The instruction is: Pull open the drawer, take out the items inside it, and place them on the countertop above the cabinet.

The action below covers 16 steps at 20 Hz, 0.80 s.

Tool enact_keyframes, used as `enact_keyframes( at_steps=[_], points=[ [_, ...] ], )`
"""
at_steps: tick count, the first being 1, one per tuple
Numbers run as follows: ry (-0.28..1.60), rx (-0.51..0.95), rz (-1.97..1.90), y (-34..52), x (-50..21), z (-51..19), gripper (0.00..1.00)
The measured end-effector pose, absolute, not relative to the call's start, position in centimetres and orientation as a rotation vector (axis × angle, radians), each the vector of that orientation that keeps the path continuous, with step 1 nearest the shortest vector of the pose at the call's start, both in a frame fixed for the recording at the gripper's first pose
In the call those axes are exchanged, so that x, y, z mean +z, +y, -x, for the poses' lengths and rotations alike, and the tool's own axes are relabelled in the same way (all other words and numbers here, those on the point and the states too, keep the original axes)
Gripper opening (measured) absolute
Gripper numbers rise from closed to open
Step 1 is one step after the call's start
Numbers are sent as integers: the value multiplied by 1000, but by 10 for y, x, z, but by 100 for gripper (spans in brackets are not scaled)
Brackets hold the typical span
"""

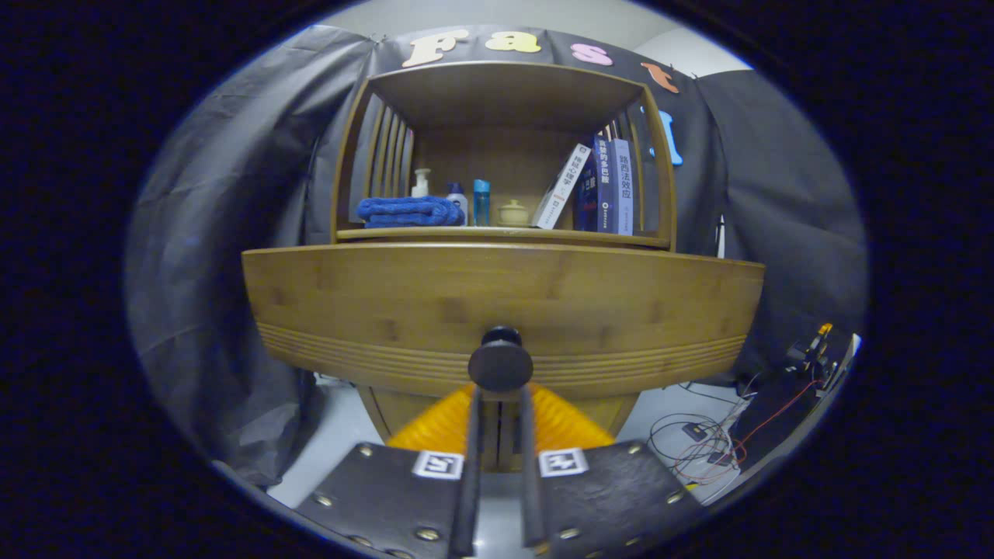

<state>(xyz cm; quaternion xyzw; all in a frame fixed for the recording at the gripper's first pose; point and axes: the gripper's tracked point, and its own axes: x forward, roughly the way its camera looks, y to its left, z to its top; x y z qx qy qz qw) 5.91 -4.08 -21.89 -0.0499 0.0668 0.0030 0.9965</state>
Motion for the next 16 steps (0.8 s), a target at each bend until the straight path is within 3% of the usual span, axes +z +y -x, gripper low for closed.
enact_keyframes(
  at_steps=[2,6,7,14,16],
  points=[
    [109,-47,223,-52,-210,-45,18],
    [37,-24,102,-35,-154,-41,22],
    [36,-28,65,-33,-140,-41,28],
    [22,-45,89,-36,-79,-77,96],
    [9,-56,85,-34,-67,-90,98]
  ],
)
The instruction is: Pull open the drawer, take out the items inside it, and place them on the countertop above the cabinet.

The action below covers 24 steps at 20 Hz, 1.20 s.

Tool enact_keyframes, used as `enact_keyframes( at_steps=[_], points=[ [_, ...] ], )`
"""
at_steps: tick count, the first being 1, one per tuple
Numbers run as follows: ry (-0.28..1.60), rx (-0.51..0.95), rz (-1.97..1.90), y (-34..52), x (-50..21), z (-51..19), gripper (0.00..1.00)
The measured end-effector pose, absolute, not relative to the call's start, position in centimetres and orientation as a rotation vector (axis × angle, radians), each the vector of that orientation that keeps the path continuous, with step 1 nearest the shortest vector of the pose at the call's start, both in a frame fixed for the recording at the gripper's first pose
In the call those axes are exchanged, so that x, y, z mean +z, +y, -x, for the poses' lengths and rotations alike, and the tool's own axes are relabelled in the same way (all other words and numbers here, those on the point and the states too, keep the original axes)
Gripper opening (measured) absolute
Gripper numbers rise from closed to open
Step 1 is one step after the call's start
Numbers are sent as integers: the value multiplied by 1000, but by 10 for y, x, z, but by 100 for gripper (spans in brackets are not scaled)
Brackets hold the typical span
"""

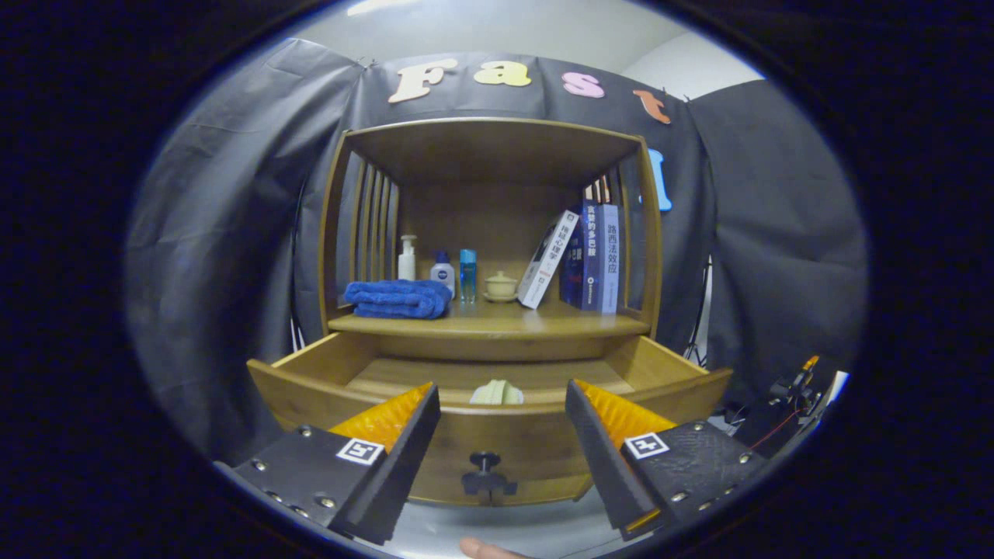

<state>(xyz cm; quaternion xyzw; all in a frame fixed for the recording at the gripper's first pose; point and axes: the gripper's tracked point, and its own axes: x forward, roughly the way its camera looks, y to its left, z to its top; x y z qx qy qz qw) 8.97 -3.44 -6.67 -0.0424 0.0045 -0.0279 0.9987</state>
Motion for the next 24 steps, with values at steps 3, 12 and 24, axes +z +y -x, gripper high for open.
enact_keyframes(
  at_steps=[3,12,24],
  points=[
    [97,-38,90,-28,-77,-116,98],
    [387,-11,45,-16,-98,-202,99],
    [727,-53,-127,-25,-167,-241,86]
  ],
)
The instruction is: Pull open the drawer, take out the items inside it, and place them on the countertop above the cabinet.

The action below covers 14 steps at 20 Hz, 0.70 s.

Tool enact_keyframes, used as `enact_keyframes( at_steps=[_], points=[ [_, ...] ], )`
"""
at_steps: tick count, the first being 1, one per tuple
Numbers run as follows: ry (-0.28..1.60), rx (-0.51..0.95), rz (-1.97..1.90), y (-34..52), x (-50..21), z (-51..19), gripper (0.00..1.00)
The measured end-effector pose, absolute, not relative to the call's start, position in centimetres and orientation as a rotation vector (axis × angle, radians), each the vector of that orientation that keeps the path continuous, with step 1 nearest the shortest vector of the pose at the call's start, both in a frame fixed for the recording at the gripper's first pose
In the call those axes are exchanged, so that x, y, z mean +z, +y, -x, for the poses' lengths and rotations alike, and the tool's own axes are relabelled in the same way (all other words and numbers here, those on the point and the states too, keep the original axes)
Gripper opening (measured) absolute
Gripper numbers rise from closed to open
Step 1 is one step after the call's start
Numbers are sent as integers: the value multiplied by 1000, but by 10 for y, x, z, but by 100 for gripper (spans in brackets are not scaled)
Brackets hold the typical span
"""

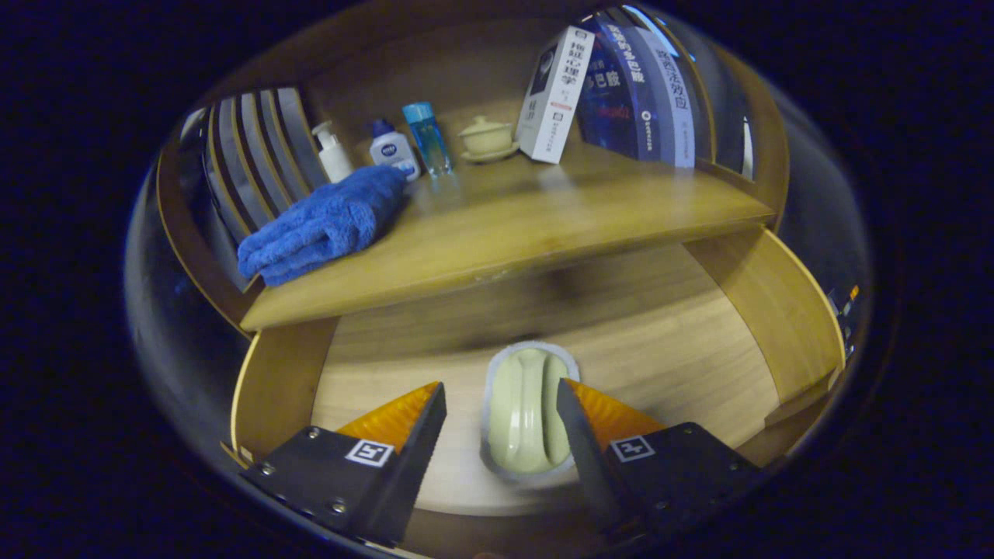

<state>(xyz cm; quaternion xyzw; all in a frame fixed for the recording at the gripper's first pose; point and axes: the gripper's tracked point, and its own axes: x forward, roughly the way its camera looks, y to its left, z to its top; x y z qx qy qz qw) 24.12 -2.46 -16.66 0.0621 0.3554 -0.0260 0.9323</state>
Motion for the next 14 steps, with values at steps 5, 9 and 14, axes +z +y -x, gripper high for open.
enact_keyframes(
  at_steps=[5,9,14],
  points=[
    [782,-68,89,-38,-178,-247,35],
    [748,-70,185,-43,-173,-247,21],
    [625,-37,60,-37,-156,-251,15]
  ],
)
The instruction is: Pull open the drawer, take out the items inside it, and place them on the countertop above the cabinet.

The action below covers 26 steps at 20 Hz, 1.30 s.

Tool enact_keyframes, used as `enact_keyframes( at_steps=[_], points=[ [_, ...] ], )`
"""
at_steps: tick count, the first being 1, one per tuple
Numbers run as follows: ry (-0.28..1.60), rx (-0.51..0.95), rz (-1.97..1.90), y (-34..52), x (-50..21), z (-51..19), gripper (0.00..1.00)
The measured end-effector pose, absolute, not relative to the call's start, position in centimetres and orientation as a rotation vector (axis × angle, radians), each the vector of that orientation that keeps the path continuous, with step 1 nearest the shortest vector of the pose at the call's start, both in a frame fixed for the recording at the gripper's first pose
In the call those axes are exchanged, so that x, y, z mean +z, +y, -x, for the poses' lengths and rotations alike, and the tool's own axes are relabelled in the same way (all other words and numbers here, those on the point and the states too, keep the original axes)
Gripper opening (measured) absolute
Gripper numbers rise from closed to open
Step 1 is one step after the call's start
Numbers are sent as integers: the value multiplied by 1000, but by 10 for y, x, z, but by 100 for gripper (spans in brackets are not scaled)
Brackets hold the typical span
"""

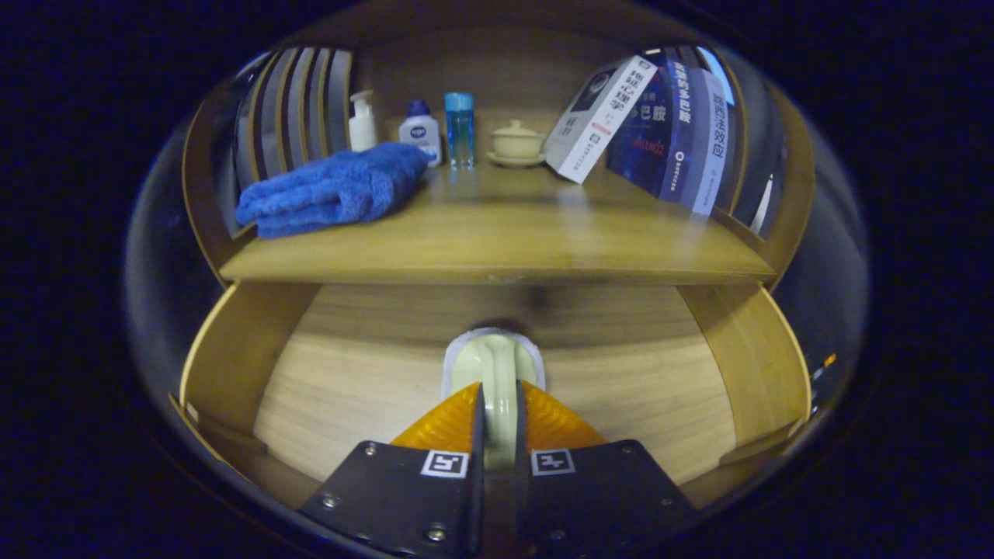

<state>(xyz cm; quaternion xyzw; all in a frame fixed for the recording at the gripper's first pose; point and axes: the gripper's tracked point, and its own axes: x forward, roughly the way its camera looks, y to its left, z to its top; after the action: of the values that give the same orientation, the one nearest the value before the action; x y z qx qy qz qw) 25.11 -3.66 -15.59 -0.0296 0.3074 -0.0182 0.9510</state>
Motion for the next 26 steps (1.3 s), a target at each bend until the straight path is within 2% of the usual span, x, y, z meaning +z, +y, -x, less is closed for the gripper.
enact_keyframes(
  at_steps=[7,10,14,20,26],
  points=[
    [532,17,10,-22,-141,-232,15],
    [435,27,26,-22,-117,-225,15],
    [310,48,-17,-18,-67,-210,15],
    [21,65,-34,-15,54,-200,15],
    [-43,77,79,3,117,-232,15]
  ],
)
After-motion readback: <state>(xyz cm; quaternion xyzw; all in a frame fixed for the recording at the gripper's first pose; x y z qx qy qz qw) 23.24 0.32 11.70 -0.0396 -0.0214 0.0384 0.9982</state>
